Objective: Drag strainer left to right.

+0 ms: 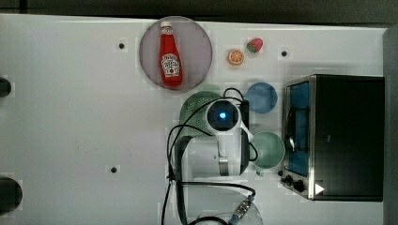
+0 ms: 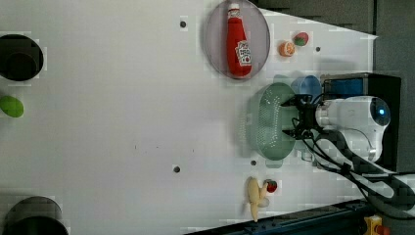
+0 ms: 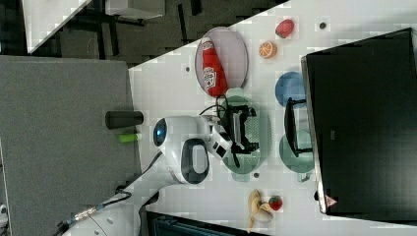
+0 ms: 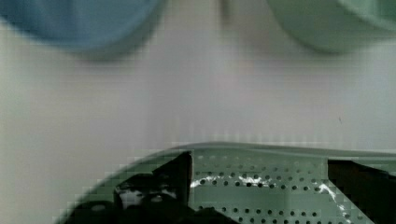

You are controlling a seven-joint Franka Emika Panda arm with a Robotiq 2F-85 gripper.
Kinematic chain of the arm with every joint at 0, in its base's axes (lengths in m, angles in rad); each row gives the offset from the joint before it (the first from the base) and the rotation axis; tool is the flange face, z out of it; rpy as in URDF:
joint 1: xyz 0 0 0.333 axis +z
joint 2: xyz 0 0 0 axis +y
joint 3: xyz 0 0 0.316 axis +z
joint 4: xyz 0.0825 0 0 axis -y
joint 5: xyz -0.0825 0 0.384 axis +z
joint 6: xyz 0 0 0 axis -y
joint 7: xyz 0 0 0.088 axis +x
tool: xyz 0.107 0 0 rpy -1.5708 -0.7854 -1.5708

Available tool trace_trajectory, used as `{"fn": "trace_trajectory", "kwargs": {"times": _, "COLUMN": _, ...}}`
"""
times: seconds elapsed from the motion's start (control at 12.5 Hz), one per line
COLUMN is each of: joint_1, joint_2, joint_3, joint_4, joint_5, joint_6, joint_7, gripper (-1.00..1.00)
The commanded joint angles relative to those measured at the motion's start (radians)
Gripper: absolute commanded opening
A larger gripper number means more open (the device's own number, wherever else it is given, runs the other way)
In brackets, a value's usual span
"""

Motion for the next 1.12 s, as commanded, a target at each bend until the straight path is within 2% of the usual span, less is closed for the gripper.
{"fn": "trace_trajectory", "kwargs": {"times": 0.08, "joint_1": -0.006, "joint_2": -0.012, "joint_3": -0.02, "joint_4": -0.007, "joint_5": 0.007, "joint_6": -0.007, "joint_7": -0.116, "gripper": 1.0}}
{"fn": "trace_trajectory", "kwargs": {"times": 0.64, "joint_1": -0.004, "joint_2": -0.028, "joint_3": -0.047, "joint_4": -0.006, "joint_5": 0.009, "joint_6": -0.005, "joint_7": -0.186, "gripper": 1.0}}
{"fn": "trace_trajectory", "kwargs": {"times": 0.96, "joint_1": -0.003, "joint_2": -0.181, "joint_3": 0.016, "joint_4": -0.028, "joint_5": 0.009, "joint_6": -0.049, "joint_7": -0.606, "gripper": 1.0}}
{"fn": "trace_trajectory", "kwargs": {"times": 1.12, "joint_1": -0.003, "joint_2": -0.287, "joint_3": 0.026, "joint_4": -0.015, "joint_5": 0.018, "joint_6": -0.118, "joint_7": -0.722, "gripper": 1.0}}
